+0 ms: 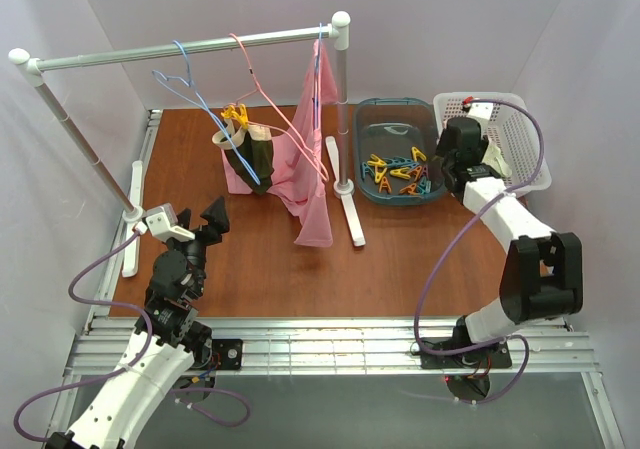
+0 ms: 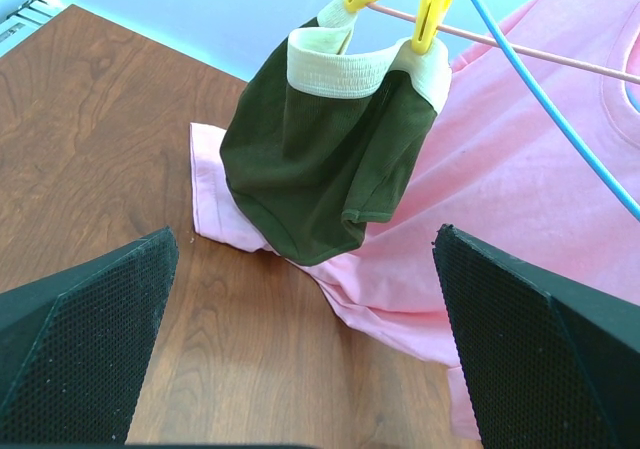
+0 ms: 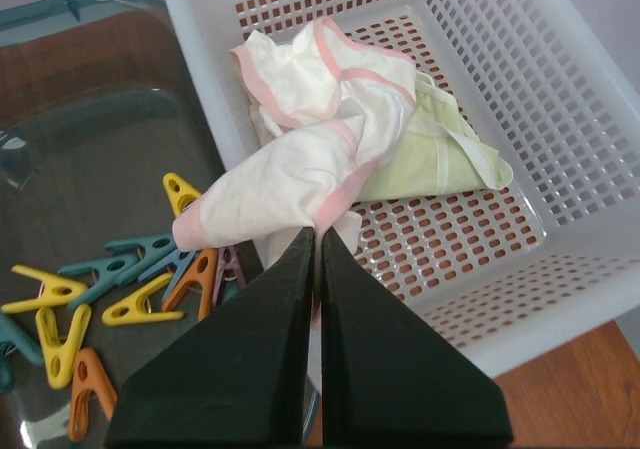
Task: Clip the underwear to the hanger
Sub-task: Pick up the underwear from the bin.
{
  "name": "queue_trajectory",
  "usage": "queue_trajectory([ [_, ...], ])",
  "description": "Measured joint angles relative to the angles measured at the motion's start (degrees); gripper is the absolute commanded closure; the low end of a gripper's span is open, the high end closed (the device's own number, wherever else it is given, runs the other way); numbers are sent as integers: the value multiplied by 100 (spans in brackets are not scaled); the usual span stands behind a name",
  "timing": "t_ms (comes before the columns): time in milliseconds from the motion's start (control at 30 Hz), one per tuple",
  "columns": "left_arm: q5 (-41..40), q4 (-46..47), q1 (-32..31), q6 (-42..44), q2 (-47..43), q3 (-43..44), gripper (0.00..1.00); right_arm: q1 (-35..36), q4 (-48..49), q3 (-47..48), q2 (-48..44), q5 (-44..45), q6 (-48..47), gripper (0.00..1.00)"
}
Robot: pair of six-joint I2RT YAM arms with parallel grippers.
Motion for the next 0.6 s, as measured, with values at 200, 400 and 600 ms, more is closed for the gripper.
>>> queue_trajectory([
  [200, 7, 0, 0, -4, 15, 0, 5, 850, 35, -470, -1257, 494, -144, 99],
  [400, 118, 4, 0, 0, 61, 0, 7, 1648, -118, -481, -2699, 745, -245, 99],
  [600, 142, 7, 0, 4, 157, 0, 7, 2424, -1095, -450, -3598, 455, -234, 99],
])
